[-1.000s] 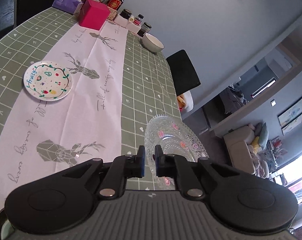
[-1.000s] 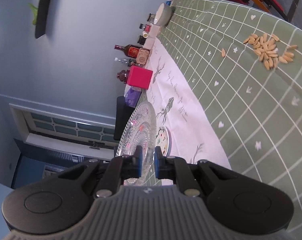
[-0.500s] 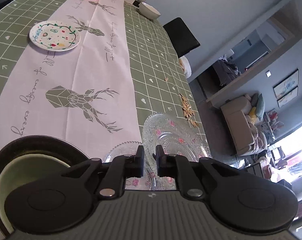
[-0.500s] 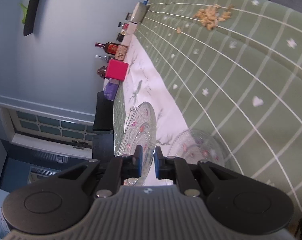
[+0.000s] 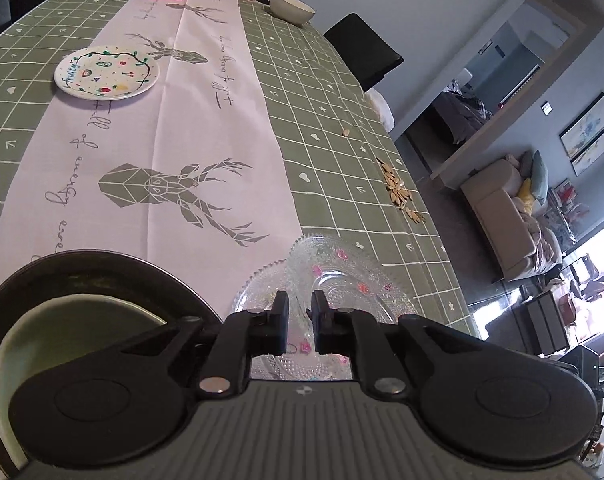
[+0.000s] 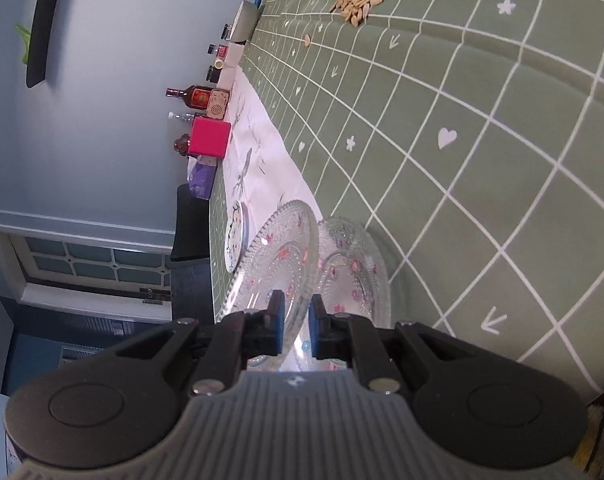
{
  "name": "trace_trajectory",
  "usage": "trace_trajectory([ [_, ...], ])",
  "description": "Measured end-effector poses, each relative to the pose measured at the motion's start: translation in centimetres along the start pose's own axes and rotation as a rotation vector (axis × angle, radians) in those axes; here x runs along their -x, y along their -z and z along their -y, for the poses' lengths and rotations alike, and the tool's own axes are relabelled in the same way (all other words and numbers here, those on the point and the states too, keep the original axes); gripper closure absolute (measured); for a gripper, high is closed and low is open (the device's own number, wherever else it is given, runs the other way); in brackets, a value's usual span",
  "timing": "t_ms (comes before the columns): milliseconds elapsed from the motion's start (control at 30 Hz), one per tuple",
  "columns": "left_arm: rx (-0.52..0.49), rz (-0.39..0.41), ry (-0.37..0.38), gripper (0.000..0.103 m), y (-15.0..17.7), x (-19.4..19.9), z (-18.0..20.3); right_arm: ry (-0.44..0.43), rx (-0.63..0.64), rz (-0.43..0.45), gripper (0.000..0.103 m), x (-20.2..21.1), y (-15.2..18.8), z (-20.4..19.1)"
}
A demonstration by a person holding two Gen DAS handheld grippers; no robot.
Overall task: Organize plates and bowls
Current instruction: 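Lower the held glass plate onto the first glass plate, then open both grippers and withdraw them from the stacked glass plates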
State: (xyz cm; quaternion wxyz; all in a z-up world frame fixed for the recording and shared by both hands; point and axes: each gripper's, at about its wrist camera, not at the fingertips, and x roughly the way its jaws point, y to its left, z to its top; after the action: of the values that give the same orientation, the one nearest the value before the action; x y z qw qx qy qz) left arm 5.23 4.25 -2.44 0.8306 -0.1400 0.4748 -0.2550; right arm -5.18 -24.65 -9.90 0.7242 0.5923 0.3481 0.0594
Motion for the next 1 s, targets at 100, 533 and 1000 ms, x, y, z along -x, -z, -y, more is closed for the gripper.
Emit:
trace_trajectory([
  [100, -0.022, 0.002, -0.010, 0.090, 0.1, 0.0, 0.2, -0.011, -0.026, -0.005, 0.093, -0.2, -0.1, 0.4],
  [533, -0.050, 0.006, -0.044, 0.090, 0.2, 0.5, 0.1, -0.088, -0.140, -0.005, 0.093, 0.4, -0.7, 2.3],
  [1000, -0.051, 0.000, -0.049, 0.090, 0.3, 1.2, 0.6, -0.037, -0.110, -0.008, 0.086, -0.7, -0.4, 1.6],
])
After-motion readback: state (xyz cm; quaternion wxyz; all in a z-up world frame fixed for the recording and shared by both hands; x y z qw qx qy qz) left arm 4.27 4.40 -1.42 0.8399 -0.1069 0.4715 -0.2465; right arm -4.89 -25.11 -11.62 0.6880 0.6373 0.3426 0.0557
